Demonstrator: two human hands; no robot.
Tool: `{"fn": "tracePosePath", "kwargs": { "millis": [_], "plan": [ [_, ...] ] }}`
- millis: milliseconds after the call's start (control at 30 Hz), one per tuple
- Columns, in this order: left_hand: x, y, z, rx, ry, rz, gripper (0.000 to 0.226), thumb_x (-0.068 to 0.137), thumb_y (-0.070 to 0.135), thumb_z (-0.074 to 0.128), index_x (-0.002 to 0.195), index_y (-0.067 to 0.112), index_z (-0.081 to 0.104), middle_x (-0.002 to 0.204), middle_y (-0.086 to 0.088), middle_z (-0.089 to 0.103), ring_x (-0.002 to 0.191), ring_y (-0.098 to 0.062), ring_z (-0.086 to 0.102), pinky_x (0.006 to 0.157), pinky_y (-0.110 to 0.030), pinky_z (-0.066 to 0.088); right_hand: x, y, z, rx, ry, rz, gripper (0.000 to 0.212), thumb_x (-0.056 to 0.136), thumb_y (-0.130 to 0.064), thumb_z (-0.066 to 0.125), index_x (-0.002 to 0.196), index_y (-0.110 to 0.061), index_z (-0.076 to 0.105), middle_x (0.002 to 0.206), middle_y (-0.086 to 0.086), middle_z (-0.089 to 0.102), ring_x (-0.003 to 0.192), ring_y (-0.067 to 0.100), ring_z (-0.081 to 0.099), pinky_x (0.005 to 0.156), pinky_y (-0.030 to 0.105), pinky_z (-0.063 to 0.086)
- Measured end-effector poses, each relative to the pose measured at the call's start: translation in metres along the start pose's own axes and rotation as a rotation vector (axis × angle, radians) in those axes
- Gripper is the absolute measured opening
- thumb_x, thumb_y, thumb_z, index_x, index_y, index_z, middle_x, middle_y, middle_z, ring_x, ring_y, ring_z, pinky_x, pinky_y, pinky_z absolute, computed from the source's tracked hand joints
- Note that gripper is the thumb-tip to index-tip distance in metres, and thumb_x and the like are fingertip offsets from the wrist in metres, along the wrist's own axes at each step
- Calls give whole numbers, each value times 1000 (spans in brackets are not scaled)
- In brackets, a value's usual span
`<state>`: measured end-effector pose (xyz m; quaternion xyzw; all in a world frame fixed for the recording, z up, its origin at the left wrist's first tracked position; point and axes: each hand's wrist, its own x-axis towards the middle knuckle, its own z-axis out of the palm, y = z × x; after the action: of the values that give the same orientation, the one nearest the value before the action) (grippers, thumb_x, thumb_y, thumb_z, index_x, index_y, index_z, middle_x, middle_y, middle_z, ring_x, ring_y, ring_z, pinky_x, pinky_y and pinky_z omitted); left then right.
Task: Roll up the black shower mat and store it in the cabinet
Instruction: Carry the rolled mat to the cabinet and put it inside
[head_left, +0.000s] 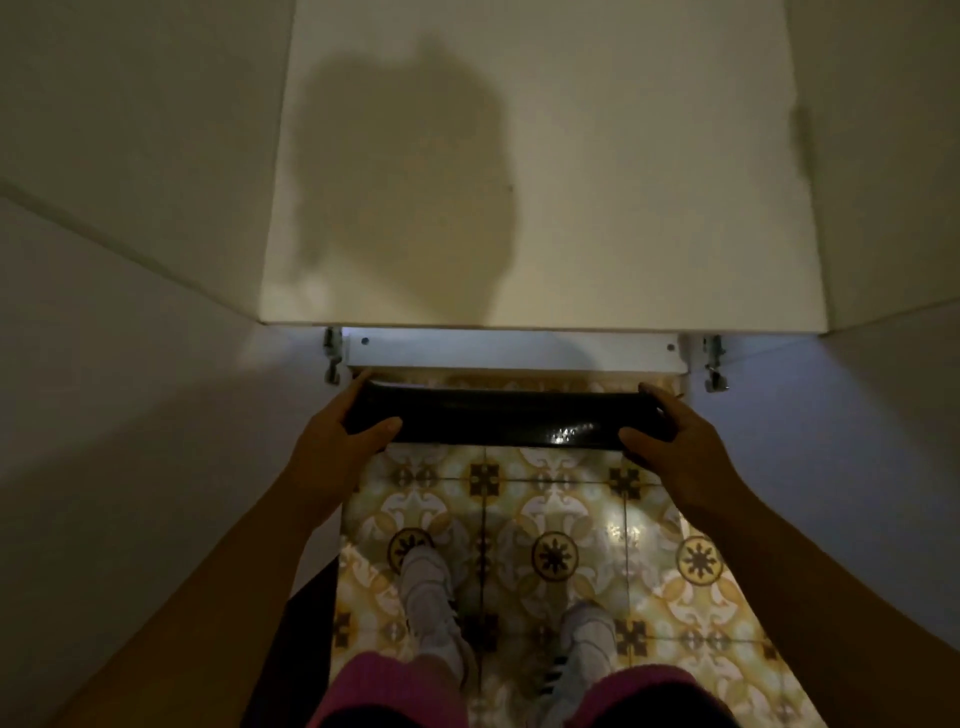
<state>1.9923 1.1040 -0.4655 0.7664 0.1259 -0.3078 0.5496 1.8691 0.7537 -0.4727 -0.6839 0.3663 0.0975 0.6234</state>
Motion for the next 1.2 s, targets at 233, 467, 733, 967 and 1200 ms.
{"fn": "tracePosePath", "kwargs": {
  "millis": [233, 467, 733, 967, 1200],
  "plan": [
    [116, -86, 19, 117, 18, 105, 69, 83, 33, 69, 144, 35, 37, 138, -9, 46, 120, -25, 52, 99, -50, 48, 131, 83, 37, -109, -33, -124, 62, 80, -20, 75, 135, -32, 49, 126, 3, 54, 112, 26, 58, 79, 40, 58],
    [203, -119, 22, 252, 86, 186, 65, 91, 34, 60, 146, 43, 26, 142, -2, 40, 117, -14, 45, 92, -37, 46, 220, 103, 71, -120, -57, -201, 60, 79, -20, 74, 130, -40, 50, 117, -17, 52, 104, 18, 60, 65, 30, 59],
    [287, -144, 29, 386, 162, 354, 69, 90, 22, 64, 147, 33, 26, 145, -6, 39, 123, -16, 42, 97, -28, 33, 301, 114, 98, -438, -21, -376, 71, 79, -29, 73, 141, -26, 38, 137, 3, 50, 122, 17, 48, 97, 29, 40],
    [305, -175, 25, 325, 128, 465, 63, 87, 25, 67, 136, 46, 32, 131, 5, 45, 113, -10, 50, 83, -12, 41, 313, 130, 100, -560, -15, -421, 75, 79, -36, 73, 141, -28, 32, 131, 4, 51, 110, 12, 47, 89, 25, 37],
    [303, -179, 24, 340, 130, 480, 62, 83, 27, 70, 127, 51, 35, 123, 4, 50, 105, -15, 56, 76, -20, 45, 299, 133, 107, -629, 142, -504, 78, 74, -39, 77, 140, -22, 39, 132, 11, 48, 113, 16, 45, 91, 27, 37]
  ]
}}
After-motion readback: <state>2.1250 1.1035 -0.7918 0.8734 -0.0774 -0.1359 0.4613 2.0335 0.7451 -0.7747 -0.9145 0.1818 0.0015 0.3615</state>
